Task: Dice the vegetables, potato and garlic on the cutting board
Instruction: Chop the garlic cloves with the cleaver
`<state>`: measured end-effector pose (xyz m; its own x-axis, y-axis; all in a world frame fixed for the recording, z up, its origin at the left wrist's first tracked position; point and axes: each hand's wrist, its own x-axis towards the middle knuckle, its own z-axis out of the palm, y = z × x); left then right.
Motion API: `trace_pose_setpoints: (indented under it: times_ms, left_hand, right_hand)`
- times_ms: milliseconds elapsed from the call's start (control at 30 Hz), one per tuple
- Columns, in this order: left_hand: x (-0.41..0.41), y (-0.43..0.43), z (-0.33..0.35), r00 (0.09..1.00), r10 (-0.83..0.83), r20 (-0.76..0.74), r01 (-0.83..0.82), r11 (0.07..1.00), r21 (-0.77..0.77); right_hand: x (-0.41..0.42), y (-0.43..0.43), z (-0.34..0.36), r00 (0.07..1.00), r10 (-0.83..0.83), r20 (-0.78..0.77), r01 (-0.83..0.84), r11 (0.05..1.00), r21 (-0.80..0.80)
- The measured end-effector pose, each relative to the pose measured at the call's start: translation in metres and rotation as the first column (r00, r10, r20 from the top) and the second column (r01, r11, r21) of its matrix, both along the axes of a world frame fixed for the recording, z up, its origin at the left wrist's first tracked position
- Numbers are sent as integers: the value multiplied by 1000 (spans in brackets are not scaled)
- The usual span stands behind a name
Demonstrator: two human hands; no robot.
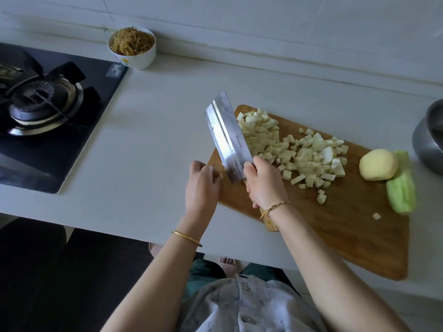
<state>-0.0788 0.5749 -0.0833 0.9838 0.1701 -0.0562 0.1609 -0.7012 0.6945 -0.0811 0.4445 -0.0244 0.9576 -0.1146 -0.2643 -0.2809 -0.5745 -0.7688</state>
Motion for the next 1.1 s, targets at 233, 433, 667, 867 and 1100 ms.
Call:
trace_pose_setpoints:
  times_ms: [233, 433, 667, 867, 1100]
  left_hand:
    - [4, -3, 1, 998, -23, 50, 24, 1000, 0]
    - [-6, -14, 2, 982, -86, 169, 83, 996, 24]
    - [-12, -35, -4, 898, -353, 264, 294, 926, 236]
    - [-11, -35, -7, 886, -381, 265, 305, 909, 285]
    - [-15, -13, 2, 971, -149, 188, 128, 985, 119]
  right_hand:
    - [1, -19, 11, 1000, 25, 1, -25, 999, 38]
    - [4, -31, 22, 998, 33, 55, -36, 998, 53]
    - [11, -39, 31, 995, 37, 97, -41, 998, 47]
    - [10, -38, 28, 994, 29, 106, -35, 998, 56]
    - [7, -28, 17, 997, 33, 72, -38, 997, 62]
